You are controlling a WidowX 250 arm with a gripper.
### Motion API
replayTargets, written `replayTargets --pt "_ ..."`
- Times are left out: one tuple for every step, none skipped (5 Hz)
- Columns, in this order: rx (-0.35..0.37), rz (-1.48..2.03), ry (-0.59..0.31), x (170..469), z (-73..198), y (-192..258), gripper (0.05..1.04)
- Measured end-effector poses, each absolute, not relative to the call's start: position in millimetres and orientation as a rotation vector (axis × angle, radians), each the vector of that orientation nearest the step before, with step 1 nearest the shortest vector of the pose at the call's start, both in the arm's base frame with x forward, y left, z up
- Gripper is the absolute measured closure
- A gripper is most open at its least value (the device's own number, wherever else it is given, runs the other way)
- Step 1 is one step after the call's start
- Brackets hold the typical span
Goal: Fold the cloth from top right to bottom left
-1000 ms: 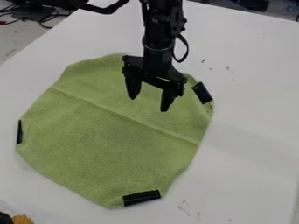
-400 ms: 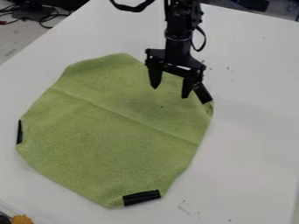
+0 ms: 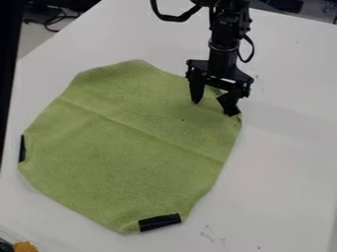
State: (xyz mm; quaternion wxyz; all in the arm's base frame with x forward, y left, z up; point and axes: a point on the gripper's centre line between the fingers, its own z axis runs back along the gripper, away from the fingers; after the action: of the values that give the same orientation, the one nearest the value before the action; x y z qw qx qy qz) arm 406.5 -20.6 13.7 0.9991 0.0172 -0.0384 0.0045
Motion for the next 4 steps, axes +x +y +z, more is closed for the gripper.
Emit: replayTargets --pt "0.030 0.045 -0.079 401.3 9.3 -25.5 0.083" --pt "0.040 0.042 -0.076 402.1 11.6 -24.7 0.083" --pt "0.039 0.028 -0.108 414.7 24.4 -25.4 0.084" --pt "-0.006 0.002 -0.083 419.6 8.3 -32.2 0.084"
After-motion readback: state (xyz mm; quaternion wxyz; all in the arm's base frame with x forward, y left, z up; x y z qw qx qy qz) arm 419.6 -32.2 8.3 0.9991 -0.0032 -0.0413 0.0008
